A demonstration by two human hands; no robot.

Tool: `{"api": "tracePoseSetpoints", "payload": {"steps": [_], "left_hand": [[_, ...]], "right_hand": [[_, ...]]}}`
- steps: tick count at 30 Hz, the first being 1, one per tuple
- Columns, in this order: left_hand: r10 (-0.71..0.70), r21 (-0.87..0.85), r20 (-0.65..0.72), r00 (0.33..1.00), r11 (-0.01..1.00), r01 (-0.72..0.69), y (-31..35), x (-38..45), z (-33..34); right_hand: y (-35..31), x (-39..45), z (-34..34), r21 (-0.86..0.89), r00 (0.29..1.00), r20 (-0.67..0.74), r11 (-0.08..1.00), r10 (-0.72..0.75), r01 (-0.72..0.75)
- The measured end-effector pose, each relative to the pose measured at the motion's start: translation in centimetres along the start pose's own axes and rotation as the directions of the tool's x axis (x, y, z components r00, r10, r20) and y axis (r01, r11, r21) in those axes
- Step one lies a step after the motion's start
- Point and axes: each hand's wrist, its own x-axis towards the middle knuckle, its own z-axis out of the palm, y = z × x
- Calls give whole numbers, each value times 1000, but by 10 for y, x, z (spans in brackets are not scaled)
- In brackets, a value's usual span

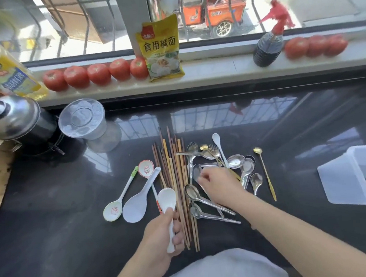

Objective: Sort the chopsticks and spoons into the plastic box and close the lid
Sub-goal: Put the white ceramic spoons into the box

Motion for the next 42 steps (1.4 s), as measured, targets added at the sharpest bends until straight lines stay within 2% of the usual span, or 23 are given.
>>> {"api": "tracePoseSetpoints", "payload": {"steps": [1, 2, 3, 5, 7, 11, 13, 15, 17, 19, 23, 26, 30, 33, 38, 42], "left_hand": [[-2, -10, -12, 1000, 1000, 2, 0, -3, -5], [-4, -21, -27, 1000, 1000, 4, -2, -4, -10], [-12, -36, -44, 999, 999, 11, -3, -5, -13], [-30, -78, -80, 996, 997, 24, -6, -5, -17], [-29, -99, -95, 995, 995, 20, -6, -5, -16], [41, -39, -137, 990, 998, -46, -2, -1, -9], [73, -7, -153, 986, 997, -75, 1, -2, -9], [95, 11, -110, 989, 995, -95, 0, -5, -10], [107, 14, -48, 993, 994, -106, -5, -9, -8], [106, 30, 14, 994, 994, -106, -11, -13, -1], [29, 75, 104, 994, 996, -37, -33, -18, 25], [-17, 157, 188, 982, 988, -13, -50, -22, 54], [-74, 238, 274, 959, 971, 7, -66, -29, 106], [-46, 287, 323, 945, 956, -51, -79, -36, 153], [87, 378, 284, 955, 905, -196, -116, -35, 232], [129, 240, 190, 973, 955, -174, -157, -34, 288]], "right_hand": [[13, 17, -4, -193, 974, -227, 981, -8, -37], [27, 32, -9, -368, 920, -386, 925, -60, -94], [37, 45, -12, -483, 884, -457, 861, -93, -159], [47, 66, -21, -586, 906, -420, 776, -45, -233], [45, 78, -28, -588, 935, -347, 760, 73, -277], [36, 92, -32, -440, 910, -333, 813, 248, -382], [35, 90, -39, -343, 884, -385, 849, 264, -403], [31, 76, -49, -196, 884, -386, 913, 264, -359], [24, 46, -53, 18, 914, -319, 966, 249, -257], [18, 1, -45, 191, 936, -267, 964, 231, -184], [21, -104, 2, 452, 967, 1, 862, 257, -229], [42, -146, 10, 493, 964, 58, 832, 261, -255], [66, -163, -30, 551, 964, -61, 814, 257, -182], [89, -174, -61, 567, 976, -91, 816, 199, -113], [169, -200, -109, 505, 984, -142, 863, 111, -24], [268, -215, -175, 472, 965, -236, 881, 113, 12]]}}
